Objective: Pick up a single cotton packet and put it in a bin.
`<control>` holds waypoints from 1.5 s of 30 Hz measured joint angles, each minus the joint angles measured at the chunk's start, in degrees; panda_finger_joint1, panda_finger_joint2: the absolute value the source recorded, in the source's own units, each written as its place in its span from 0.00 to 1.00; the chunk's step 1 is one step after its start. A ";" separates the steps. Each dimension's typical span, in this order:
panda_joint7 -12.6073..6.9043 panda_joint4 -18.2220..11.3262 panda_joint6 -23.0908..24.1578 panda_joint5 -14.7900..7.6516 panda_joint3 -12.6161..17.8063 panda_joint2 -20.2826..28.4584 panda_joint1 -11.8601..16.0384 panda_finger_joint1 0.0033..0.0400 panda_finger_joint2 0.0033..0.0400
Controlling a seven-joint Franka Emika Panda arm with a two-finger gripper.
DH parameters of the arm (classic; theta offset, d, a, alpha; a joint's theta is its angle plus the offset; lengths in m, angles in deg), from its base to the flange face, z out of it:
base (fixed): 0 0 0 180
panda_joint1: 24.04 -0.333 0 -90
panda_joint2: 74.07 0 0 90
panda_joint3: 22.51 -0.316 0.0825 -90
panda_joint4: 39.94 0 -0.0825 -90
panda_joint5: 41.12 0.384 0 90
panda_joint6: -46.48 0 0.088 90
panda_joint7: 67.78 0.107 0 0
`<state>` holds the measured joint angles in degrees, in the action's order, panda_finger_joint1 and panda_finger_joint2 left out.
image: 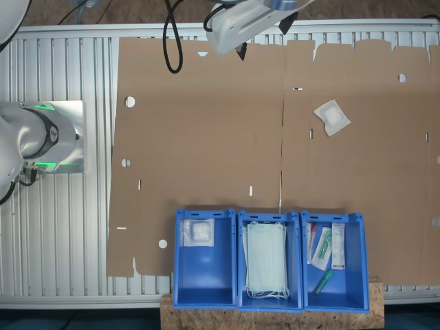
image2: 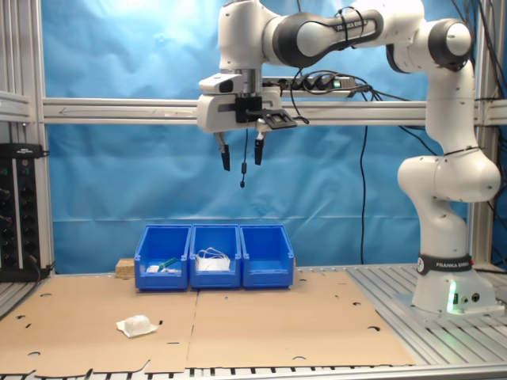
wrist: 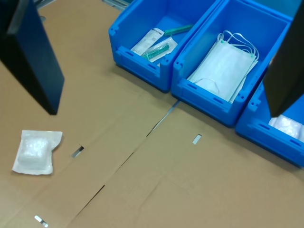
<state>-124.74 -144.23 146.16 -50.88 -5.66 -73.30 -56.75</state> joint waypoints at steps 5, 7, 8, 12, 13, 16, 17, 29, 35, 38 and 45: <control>0.00 0.14 0.11 0.00 0.01 -1.45 0.00 1.00 1.00; 0.00 0.24 0.43 0.00 0.02 -2.46 0.00 1.00 1.00; 0.00 0.27 0.60 0.00 0.03 -2.80 0.00 1.00 1.00; 0.00 0.34 1.63 0.00 0.05 -4.15 0.00 1.00 1.00; 0.00 0.36 1.97 0.00 0.06 -4.49 0.00 1.00 1.00; 0.00 0.46 3.10 0.00 0.09 -5.60 0.02 1.00 1.00; 0.00 0.50 3.55 0.00 0.10 -5.99 0.04 1.00 1.00; 0.00 0.71 8.49 0.00 0.29 -10.64 0.68 1.00 1.00; 0.00 0.71 10.86 0.00 0.38 -12.59 0.91 1.00 1.00; 0.00 0.71 12.21 0.00 0.40 -13.41 1.09 1.00 1.00; 0.00 0.71 13.85 0.00 0.46 -13.95 1.23 1.00 1.00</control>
<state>-124.74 -143.52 160.00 -50.88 -5.20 -87.24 -55.52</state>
